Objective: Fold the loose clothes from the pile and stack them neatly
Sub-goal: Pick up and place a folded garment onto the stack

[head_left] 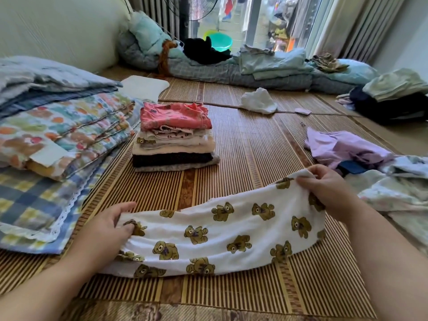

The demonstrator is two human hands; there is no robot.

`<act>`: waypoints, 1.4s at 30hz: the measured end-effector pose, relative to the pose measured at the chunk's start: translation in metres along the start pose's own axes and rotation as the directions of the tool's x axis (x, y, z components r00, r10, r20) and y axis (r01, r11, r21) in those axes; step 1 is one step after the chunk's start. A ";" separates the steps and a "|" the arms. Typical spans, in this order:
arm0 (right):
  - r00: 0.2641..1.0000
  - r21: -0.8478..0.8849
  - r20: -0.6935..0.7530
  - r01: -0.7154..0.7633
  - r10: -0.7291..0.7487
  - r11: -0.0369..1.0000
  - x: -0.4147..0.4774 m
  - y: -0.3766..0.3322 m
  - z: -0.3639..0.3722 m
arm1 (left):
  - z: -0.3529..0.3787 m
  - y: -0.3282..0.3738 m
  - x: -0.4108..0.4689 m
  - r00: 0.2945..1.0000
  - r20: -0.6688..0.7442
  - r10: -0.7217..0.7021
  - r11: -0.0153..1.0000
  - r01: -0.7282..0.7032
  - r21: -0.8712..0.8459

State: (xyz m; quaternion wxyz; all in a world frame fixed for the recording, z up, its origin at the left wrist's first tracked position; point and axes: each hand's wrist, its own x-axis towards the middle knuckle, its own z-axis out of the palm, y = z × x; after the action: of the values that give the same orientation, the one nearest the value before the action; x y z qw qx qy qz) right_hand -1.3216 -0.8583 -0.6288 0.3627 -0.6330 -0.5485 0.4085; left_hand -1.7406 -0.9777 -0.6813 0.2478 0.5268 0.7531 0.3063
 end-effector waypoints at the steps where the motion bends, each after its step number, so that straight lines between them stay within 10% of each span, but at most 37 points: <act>1: 1.000 -0.026 -0.027 0.015 -0.016 1.000 0.009 -0.001 0.006 | 0.000 0.000 0.000 1.000 0.000 -0.003 1.000 0.003 0.002; 11: 0.927 -0.658 0.017 -0.271 0.374 0.703 0.031 0.013 0.028 | 0.000 0.001 0.001 0.999 0.016 -0.034 0.999 0.033 0.029; 23: 0.979 -0.306 0.002 -0.194 0.204 0.932 0.007 0.004 0.014 | -0.008 -0.003 0.000 0.997 0.025 -0.067 0.997 0.066 0.044; 32: 0.943 -0.705 -0.078 -0.282 0.323 0.651 -0.016 0.030 0.013 | -0.011 -0.005 0.001 0.995 0.029 -0.100 0.995 0.100 0.022; 42: 0.946 -0.613 -0.036 -0.275 0.322 0.740 -0.012 0.019 0.036 | -0.011 -0.004 0.002 0.993 0.059 -0.105 0.994 0.103 0.046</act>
State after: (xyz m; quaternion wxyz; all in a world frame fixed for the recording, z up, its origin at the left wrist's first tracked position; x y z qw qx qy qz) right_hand -1.3483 -0.8725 -0.6589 0.0484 -0.7802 -0.5550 0.2846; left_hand -1.7515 -0.9788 -0.6770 0.2749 0.5011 0.7780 0.2607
